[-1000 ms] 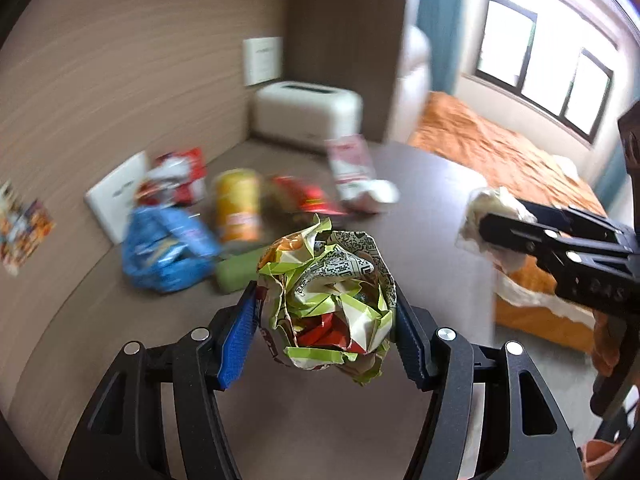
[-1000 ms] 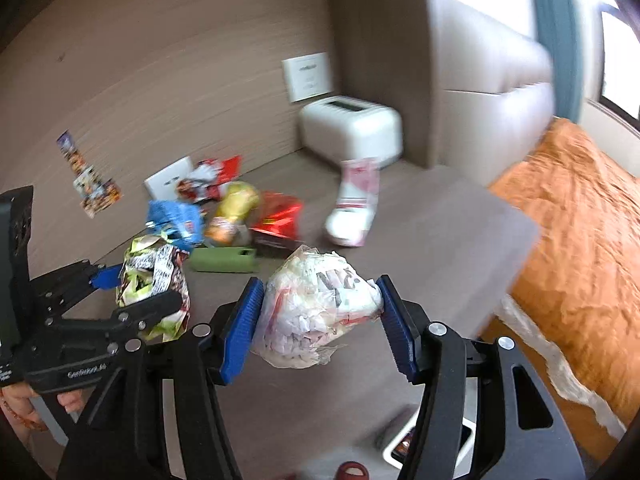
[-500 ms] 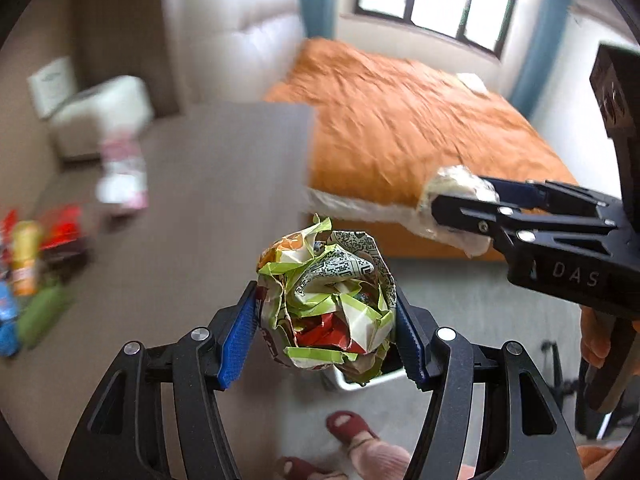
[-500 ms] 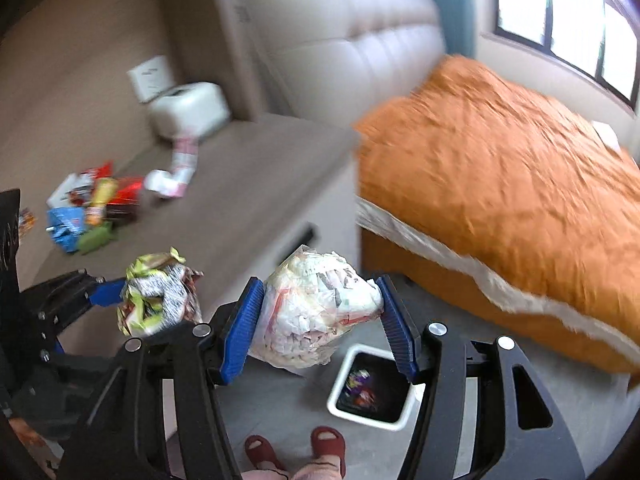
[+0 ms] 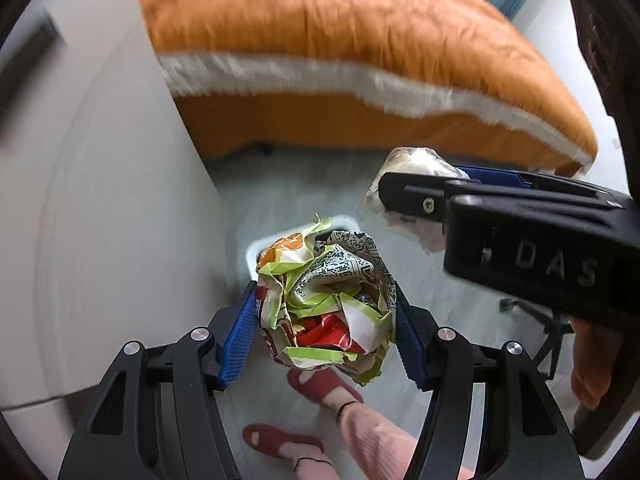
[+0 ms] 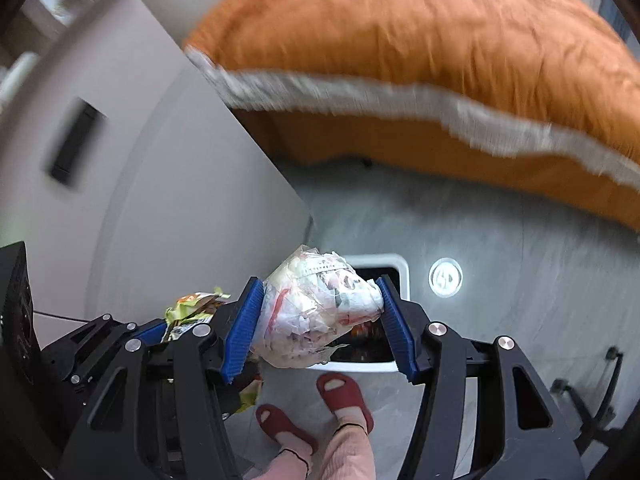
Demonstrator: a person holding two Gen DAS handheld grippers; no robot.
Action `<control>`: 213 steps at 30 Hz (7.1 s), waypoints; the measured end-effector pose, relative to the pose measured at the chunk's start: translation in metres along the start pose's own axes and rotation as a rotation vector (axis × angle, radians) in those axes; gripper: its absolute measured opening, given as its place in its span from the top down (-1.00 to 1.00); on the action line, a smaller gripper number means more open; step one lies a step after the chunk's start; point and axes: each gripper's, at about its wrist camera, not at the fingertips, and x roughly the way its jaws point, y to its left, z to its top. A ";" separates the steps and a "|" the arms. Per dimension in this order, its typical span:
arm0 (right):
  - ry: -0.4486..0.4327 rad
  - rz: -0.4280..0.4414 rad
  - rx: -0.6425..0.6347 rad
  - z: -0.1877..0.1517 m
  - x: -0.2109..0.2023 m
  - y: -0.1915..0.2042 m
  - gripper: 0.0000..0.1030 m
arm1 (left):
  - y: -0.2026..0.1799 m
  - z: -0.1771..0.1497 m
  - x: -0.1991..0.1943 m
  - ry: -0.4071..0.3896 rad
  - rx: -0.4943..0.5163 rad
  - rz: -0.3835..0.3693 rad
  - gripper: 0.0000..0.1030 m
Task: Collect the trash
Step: 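Carry both wrappers over the white bin and open both tools, then raise both open tools from the bin back to the desk, then grasp the blue plastic bag with left tool while right tool grasps the white tube, then carry the bag and tube to the white bin and release both, then lift both open tools away from the bin toward the desk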
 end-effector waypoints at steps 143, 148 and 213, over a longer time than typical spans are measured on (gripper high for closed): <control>-0.469 0.028 -0.453 0.041 -0.258 0.199 0.32 | 0.084 -0.005 -0.335 -0.471 -0.125 0.180 -0.30; -0.411 0.004 -0.376 0.031 -0.245 0.160 0.32 | 0.039 0.010 -0.285 -0.375 -0.024 0.113 -0.30; -0.262 -0.081 -0.206 0.040 -0.149 0.052 -0.91 | -0.011 0.039 -0.163 -0.294 -0.122 0.029 -0.91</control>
